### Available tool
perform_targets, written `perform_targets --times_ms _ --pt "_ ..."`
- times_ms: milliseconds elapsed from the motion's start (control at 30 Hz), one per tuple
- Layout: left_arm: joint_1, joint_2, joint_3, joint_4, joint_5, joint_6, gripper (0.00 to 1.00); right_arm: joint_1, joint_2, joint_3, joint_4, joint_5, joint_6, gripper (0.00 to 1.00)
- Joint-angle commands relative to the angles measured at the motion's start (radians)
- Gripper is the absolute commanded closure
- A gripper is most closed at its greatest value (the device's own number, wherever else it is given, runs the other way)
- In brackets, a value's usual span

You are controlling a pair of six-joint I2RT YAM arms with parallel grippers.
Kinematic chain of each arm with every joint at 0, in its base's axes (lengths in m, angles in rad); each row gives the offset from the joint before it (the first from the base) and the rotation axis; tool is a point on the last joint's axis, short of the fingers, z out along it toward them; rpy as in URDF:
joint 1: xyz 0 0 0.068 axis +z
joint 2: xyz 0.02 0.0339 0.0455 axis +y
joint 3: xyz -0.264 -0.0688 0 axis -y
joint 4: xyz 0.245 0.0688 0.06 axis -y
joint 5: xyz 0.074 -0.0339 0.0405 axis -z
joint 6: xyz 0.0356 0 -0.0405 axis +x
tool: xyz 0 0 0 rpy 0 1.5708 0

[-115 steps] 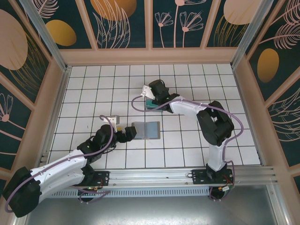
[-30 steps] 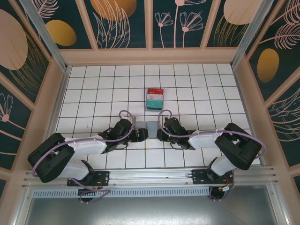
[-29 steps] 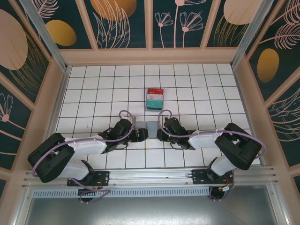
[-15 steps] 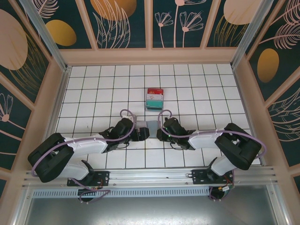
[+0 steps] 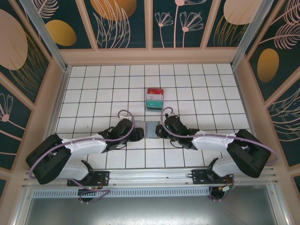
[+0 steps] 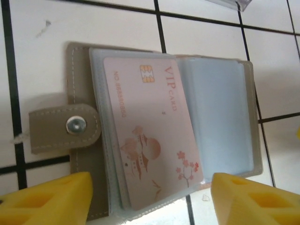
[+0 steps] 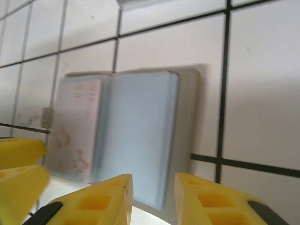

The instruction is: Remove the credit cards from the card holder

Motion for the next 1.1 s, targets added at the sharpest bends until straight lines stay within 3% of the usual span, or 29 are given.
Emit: perform_targets --times_ms 0,300,533,1067 --pt "-0.004 0.017 0.037 -0.03 -0.032 0.015 0.5 0.01 0.02 0.041 0.025 -0.068 -0.015 0.71" --pt "0.014 0.035 0.046 -0.049 -0.071 0.032 0.88 0.015 0.153 0.081 0.177 -0.201 0.042 0.77" --pt "0.024 0.078 0.021 -0.011 -0.057 0.027 0.91 0.016 0.24 0.101 0.256 -0.253 0.089 0.82" --pt "0.024 0.09 -0.008 0.027 -0.033 0.014 0.92 0.016 0.365 0.178 0.225 -0.25 0.112 0.81"
